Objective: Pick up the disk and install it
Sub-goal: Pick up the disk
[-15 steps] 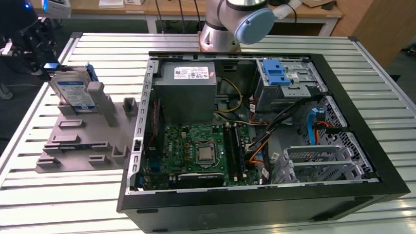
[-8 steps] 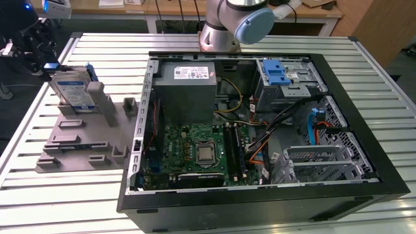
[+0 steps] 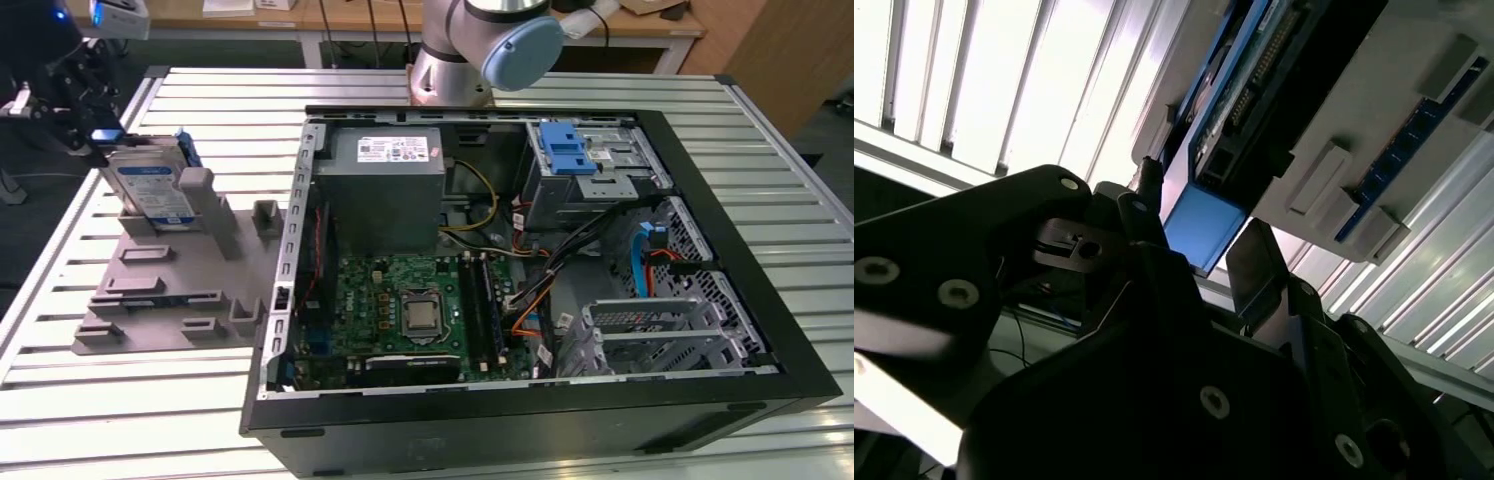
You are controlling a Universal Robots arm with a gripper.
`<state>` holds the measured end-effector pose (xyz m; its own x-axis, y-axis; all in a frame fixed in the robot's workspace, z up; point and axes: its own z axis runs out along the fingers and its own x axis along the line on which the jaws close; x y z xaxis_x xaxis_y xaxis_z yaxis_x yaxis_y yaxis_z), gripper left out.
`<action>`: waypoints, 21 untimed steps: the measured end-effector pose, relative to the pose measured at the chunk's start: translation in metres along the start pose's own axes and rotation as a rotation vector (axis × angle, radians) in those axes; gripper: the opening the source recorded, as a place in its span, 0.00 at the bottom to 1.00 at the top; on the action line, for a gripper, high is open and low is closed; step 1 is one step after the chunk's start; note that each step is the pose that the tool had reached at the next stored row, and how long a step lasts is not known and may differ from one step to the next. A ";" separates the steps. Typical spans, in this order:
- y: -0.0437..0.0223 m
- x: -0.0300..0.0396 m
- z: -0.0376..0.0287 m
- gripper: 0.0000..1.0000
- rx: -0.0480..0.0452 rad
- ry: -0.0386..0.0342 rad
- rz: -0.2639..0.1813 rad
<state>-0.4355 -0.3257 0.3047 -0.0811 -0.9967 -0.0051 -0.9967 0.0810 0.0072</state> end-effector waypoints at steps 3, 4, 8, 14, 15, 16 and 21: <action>-0.0010 -0.0001 0.0010 0.53 0.0001 0.0000 -0.005; -0.0013 -0.0001 0.0012 0.53 0.0000 0.0000 -0.006; -0.0015 -0.0001 0.0020 0.53 -0.0003 0.0002 -0.011; -0.0016 -0.0001 0.0021 0.45 -0.0001 0.0001 -0.012; -0.0016 -0.0001 0.0022 0.45 -0.0001 0.0002 -0.012; -0.0016 -0.0001 0.0023 0.45 -0.0001 0.0001 -0.012; -0.0016 -0.0001 0.0045 0.45 -0.0001 0.0003 -0.012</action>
<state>-0.4340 -0.3258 0.3002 -0.0693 -0.9976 -0.0048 -0.9976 0.0692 0.0072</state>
